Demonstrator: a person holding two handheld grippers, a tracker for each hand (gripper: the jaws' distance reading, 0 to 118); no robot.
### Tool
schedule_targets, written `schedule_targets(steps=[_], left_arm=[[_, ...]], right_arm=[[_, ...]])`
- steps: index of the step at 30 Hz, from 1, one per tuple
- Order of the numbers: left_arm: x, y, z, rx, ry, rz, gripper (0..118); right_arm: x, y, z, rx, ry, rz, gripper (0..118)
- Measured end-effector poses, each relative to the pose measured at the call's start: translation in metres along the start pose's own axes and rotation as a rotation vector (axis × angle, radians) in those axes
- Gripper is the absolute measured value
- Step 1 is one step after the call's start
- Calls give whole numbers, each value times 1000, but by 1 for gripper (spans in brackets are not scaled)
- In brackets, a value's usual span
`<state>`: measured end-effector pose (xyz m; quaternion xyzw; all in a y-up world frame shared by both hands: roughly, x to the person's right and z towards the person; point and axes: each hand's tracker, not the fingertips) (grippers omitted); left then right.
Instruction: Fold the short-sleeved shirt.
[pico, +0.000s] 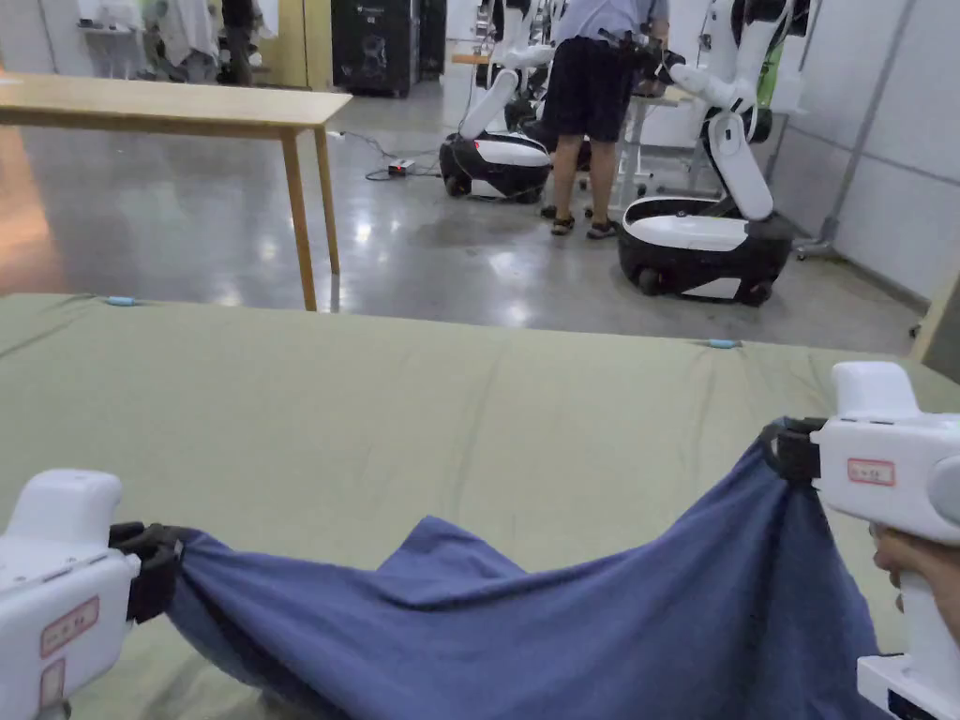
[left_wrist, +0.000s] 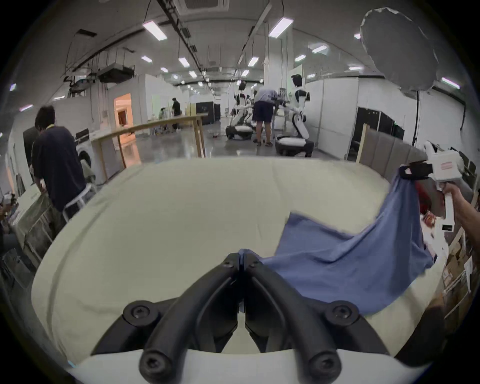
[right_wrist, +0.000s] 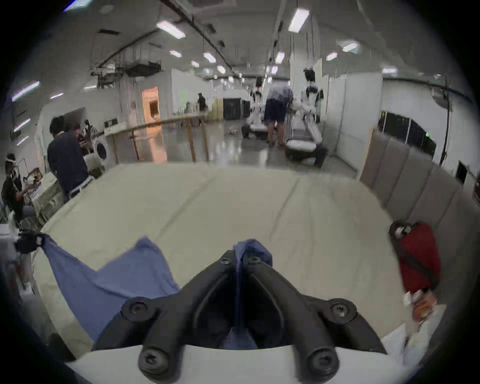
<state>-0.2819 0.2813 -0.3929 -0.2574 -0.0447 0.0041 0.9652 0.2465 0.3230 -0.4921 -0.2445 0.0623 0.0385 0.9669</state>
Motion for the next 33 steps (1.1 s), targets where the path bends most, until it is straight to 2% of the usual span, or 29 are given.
schedule_targets(steps=[2,6,13,17,21,27,33], left_arm=[[1,40,-2,48,-6,11,0],[10,117,0,155,32,-17,0],[26,244,7,291,79,-39,0],[30,309,8,364,123,-44,0],[29,353,9,418,185,-110,0],[21,333,-1,440,149,-115,0],[9,244,-60,361,136,-44,0]], right_arm=[[10,39,31,59,5,-20,5],[34,109,79,203,-76,0,5],[75,218,125,403,-102,-75,5],[83,261,141,486,-106,-115,5],[79,284,150,539,-121,-107,5],[80,267,120,508,-110,-112,5],[88,190,63,393,-113,-171,5]])
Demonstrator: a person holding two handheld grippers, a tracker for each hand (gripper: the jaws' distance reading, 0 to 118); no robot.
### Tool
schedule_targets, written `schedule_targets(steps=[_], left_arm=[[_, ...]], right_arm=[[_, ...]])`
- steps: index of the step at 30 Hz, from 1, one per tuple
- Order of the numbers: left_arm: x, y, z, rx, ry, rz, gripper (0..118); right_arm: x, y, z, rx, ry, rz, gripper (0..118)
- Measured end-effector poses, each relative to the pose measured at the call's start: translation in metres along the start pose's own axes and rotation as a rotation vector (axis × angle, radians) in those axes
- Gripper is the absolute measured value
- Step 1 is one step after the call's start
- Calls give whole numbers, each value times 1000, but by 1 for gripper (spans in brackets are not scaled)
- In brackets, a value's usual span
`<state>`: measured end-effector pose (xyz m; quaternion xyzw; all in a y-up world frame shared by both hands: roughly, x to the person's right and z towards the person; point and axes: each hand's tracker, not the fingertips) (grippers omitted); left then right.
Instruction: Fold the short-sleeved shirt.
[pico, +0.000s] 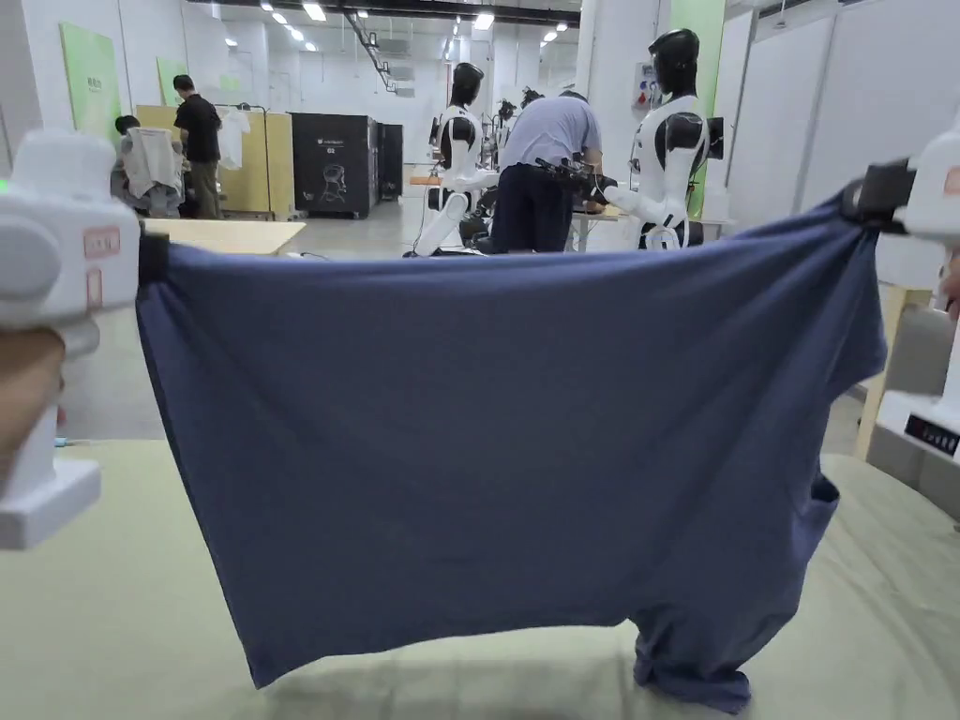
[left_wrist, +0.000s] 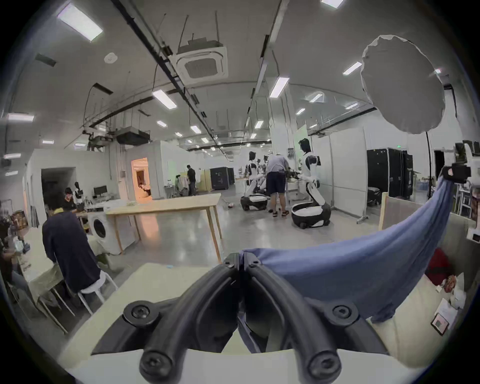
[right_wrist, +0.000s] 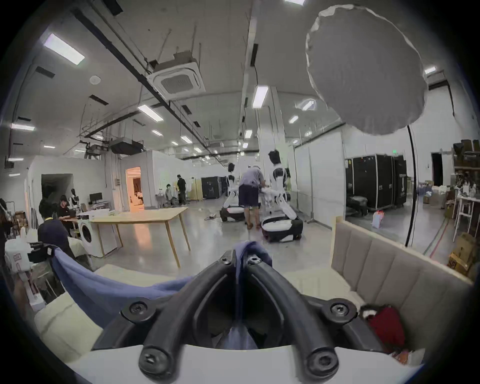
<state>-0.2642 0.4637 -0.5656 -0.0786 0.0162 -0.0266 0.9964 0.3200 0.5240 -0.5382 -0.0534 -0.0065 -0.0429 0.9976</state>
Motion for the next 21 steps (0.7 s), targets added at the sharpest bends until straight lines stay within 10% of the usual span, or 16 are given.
schedule_targets(steps=[11,21], left_arm=[[4,-92,118,-85,-104,33,0],[10,-293,270,-475,-111,-104,0]], right_arm=[[33,-87,126,-40,82,44,5],[43,-338,282,-426,87,90,5]])
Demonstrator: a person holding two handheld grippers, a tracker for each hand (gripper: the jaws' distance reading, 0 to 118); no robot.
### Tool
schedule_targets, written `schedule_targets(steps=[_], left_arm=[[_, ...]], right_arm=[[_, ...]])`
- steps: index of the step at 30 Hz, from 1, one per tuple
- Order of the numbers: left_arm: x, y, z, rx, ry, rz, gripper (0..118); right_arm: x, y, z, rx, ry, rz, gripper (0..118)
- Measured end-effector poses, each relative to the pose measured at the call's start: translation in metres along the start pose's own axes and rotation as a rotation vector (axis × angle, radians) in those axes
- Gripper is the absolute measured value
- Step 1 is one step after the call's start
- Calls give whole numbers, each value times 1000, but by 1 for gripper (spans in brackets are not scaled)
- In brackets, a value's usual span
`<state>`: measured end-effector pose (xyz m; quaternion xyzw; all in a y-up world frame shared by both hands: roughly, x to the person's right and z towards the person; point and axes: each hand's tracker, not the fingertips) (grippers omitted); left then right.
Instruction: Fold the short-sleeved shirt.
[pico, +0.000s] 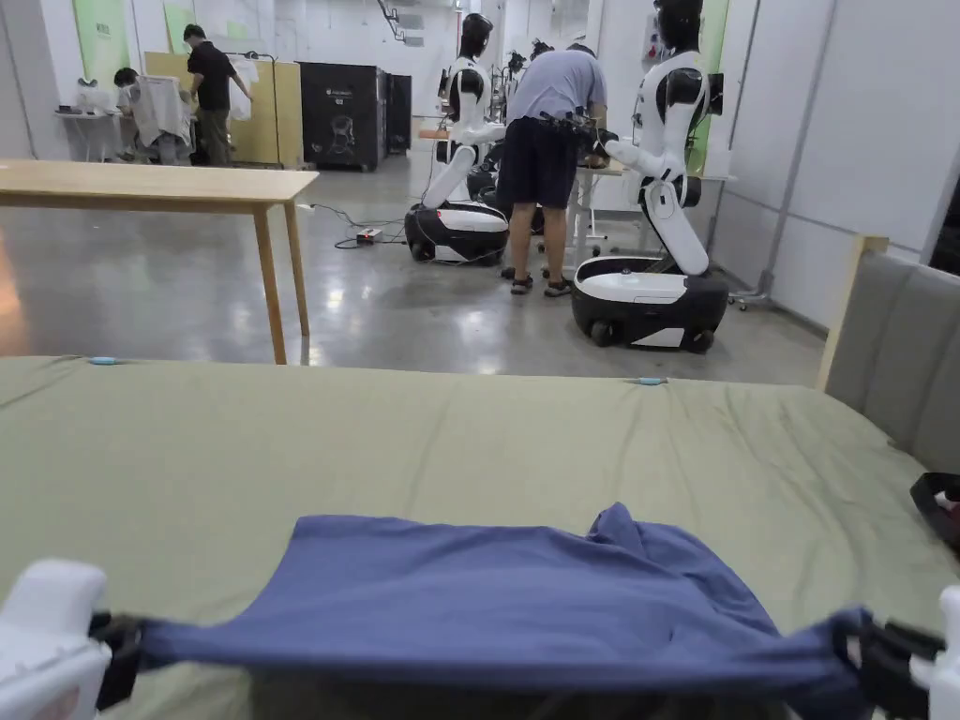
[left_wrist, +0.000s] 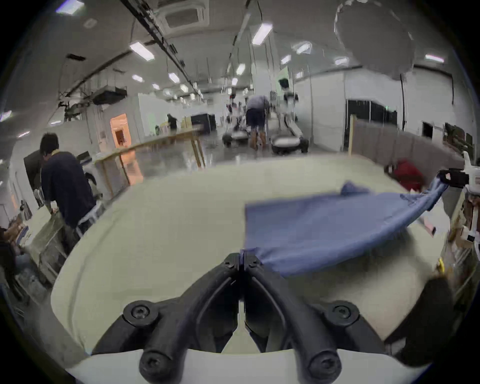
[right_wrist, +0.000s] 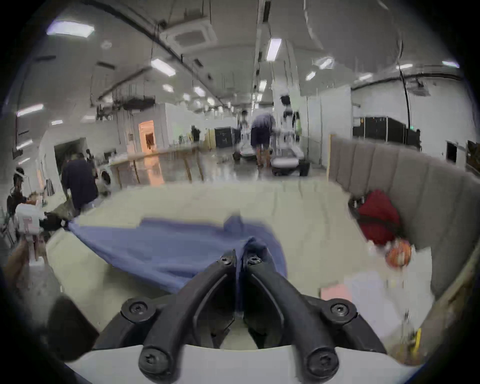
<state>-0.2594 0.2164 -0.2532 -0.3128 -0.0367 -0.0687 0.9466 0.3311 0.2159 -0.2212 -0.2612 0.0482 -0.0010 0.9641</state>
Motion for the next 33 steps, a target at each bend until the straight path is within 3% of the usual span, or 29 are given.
schedule_targets(steps=[3,7,8,9,10,11,12,13,16,18,20,21,22,23,24,25,26,29,33], left_arm=[[0,-48,-15,-136,-10,34,0],[1,-61,-9,-137,-28,73,0],[0,-57,-5,-109,-19,77,7],[4,-51,5,-75,3,66,29],[8,-46,14,-41,7,53,66],[16,-40,27,19,-6,43,104],[25,-32,48,109,-18,41,118],[33,-23,64,185,-22,53,118],[52,-11,96,353,-45,63,118],[64,-8,116,452,-36,44,118],[67,-14,119,449,-8,35,118],[66,-15,121,441,-20,35,116],[63,-16,120,421,-63,37,108],[59,-16,118,381,-90,51,86],[56,-21,108,335,-76,60,35],[53,-21,103,309,-37,54,0],[48,-23,97,291,26,29,0],[16,-34,79,163,-59,114,0],[-18,-62,53,1,9,125,4]], right_arm=[[4,-65,-27,-163,-21,12,5],[2,-74,-20,-166,-41,-45,5],[0,-67,-15,-159,-40,-46,6],[-5,-58,-7,-122,-53,-34,20],[-9,-51,-1,-82,-77,-16,44],[-18,-42,12,-30,-91,3,75],[-26,-33,22,34,-72,1,106],[-33,-27,31,99,-48,-8,115],[-63,-11,59,257,-16,-28,116],[-83,-8,73,355,-59,-17,116],[-95,-10,82,401,-82,-1,110],[-98,-11,85,398,-77,-6,92],[-99,-11,86,391,-72,-12,67],[-102,-14,85,385,-74,-18,37],[-103,-15,83,360,-87,-20,11],[-103,-15,80,314,-101,-11,10],[-103,-17,77,283,-100,-9,10],[-98,-21,72,204,-58,-51,9],[-89,-27,65,89,-66,-58,10]])
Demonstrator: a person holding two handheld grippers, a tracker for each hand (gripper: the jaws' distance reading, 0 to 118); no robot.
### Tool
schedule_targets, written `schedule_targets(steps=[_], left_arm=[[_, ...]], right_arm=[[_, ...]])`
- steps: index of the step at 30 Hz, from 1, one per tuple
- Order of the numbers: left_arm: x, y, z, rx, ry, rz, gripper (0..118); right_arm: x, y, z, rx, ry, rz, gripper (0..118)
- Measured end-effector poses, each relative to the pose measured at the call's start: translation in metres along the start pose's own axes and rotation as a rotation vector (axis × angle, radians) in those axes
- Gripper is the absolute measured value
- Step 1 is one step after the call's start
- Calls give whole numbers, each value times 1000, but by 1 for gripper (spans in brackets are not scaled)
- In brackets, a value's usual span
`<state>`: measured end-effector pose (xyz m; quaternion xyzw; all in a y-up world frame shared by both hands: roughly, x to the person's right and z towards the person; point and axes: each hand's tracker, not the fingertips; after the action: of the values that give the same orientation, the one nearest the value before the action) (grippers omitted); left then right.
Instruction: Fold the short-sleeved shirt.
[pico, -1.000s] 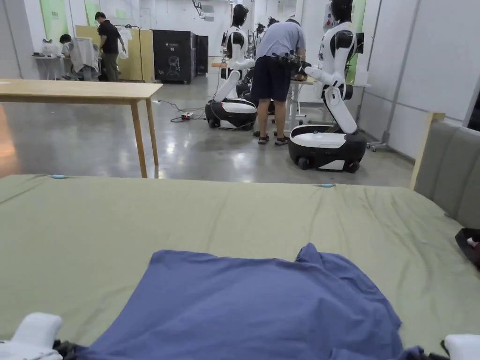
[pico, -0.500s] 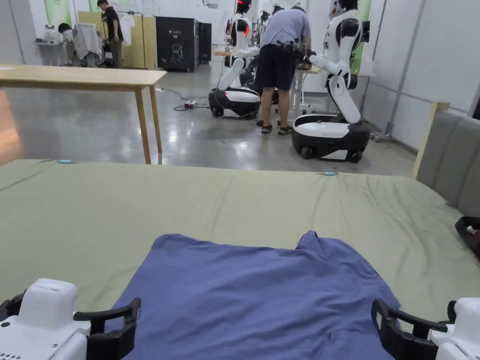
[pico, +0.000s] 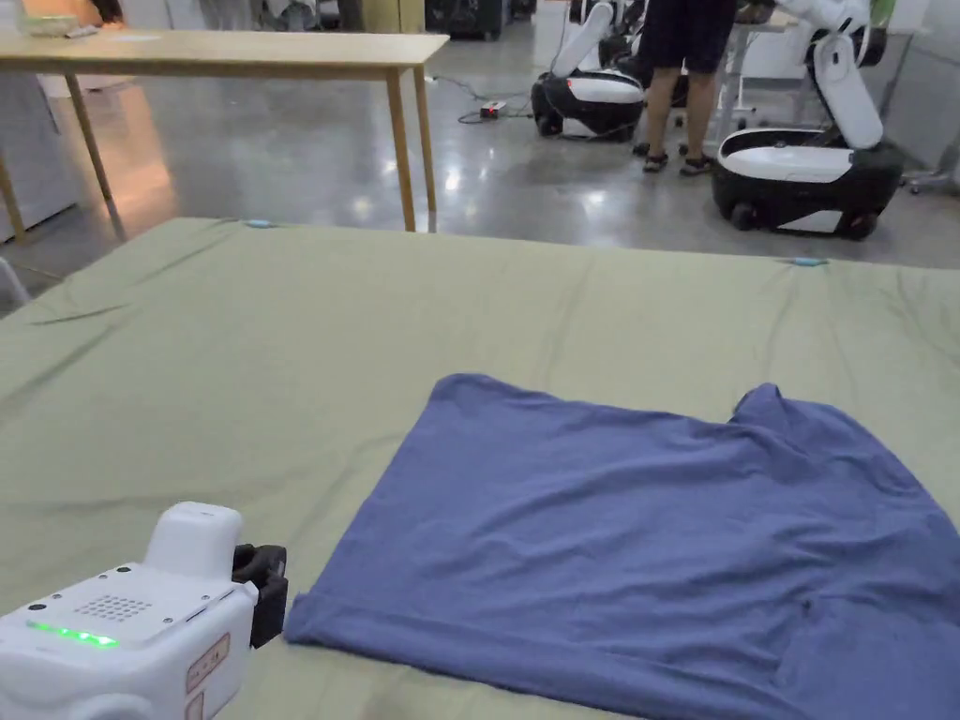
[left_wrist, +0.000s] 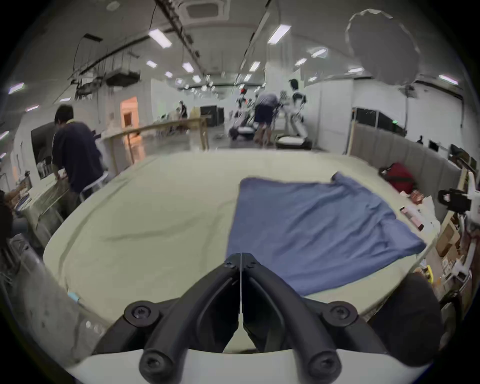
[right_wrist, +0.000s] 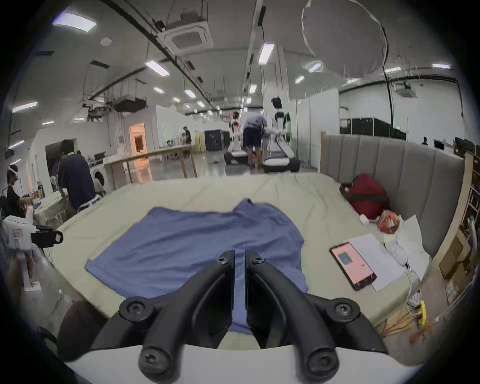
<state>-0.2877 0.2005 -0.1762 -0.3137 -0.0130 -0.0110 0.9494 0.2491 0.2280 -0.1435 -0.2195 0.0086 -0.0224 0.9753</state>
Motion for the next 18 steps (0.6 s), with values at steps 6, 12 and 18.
schedule_targets(steps=[6,12,18], left_arm=[[-19,-34,-46,-148,-61,-15,117],[-17,-33,-91,-169,-95,9,114],[-7,-28,-121,-220,-107,28,47]], right_arm=[[13,-13,-19,-117,-21,-8,10],[27,-18,-30,-189,-70,-40,10],[48,-19,-35,-238,-122,-52,10]])
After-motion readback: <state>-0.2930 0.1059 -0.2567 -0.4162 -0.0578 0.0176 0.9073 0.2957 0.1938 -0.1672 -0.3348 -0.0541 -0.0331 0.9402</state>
